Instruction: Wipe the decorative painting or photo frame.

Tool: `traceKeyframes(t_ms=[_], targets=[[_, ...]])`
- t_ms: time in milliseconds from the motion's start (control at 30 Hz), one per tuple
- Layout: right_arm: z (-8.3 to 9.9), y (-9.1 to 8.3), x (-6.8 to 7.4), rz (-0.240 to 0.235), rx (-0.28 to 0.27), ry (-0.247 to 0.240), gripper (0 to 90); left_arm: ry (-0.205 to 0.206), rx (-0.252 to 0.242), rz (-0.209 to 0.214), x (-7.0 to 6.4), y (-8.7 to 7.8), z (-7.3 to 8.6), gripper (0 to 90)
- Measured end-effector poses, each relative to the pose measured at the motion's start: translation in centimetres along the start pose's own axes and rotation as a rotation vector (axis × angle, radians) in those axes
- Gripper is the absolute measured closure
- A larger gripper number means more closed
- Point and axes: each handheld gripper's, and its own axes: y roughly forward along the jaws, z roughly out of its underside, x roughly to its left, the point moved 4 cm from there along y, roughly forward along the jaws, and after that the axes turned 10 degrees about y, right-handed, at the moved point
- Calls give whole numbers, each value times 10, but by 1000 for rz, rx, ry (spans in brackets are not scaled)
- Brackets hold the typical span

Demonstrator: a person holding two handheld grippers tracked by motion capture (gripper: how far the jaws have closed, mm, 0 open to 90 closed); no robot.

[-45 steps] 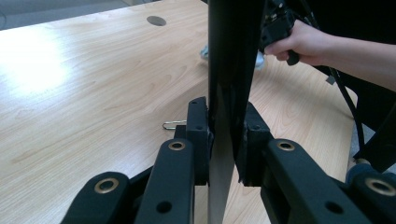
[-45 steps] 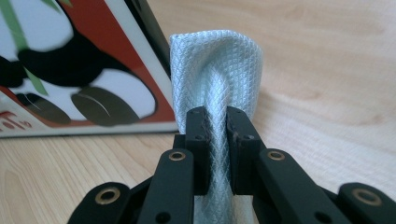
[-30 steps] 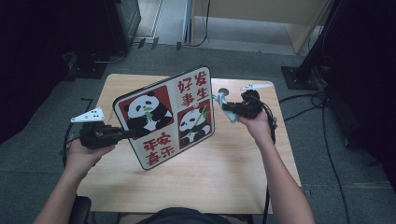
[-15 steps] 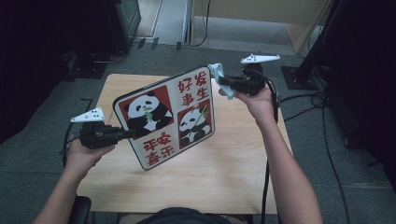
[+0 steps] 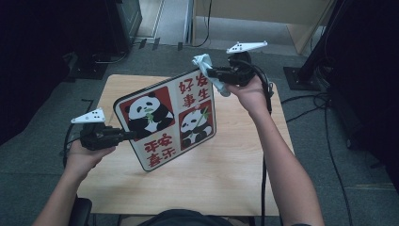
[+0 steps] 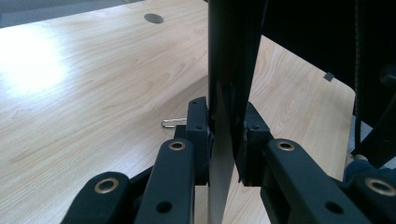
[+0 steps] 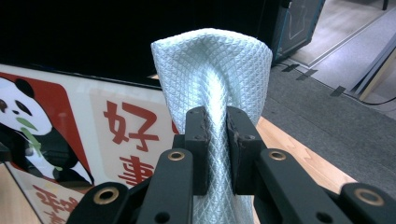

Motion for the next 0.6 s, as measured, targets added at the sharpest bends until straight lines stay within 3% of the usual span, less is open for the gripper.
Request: traceKeyframes(t_ms=[600], targets=[[16,3,-3,-6,-12,5,808,9,2,8,-1,0,0,787]])
